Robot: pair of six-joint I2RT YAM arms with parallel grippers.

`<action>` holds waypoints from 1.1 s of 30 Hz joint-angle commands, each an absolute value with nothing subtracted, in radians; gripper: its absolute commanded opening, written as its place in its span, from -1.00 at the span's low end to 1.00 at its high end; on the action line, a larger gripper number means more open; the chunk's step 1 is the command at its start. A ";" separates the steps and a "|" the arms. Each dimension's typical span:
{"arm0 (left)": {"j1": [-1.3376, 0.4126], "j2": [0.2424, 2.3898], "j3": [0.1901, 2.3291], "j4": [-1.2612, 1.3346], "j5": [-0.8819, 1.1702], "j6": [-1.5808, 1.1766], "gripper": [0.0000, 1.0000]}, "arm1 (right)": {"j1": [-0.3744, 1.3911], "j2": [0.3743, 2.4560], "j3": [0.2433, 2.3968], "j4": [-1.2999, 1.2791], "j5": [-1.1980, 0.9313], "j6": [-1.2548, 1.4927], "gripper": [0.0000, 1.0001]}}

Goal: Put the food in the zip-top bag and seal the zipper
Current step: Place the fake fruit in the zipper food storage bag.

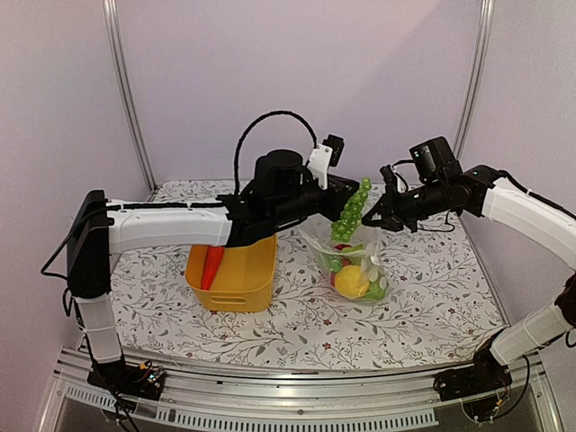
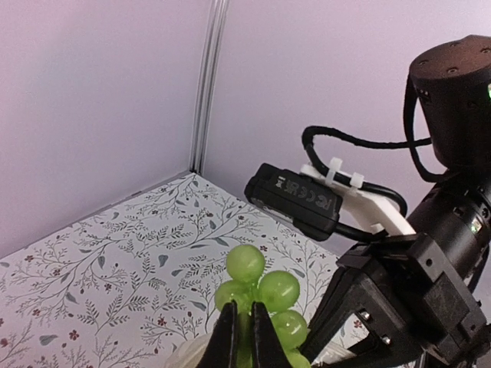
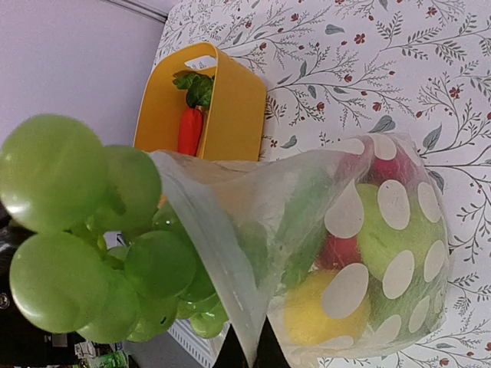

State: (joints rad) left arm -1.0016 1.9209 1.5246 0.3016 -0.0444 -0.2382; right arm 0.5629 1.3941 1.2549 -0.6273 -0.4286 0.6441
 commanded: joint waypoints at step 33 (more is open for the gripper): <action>-0.998 1.948 1.282 0.566 0.137 -0.326 -0.94 | 0.565 1.422 1.279 -0.588 -0.460 0.661 -1.00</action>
State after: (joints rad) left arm -1.0012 1.9232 1.2762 0.5617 0.0853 -0.3553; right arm 0.5625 1.4094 1.2507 -0.6189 -0.4339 0.6590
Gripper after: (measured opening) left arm 0.029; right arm 0.004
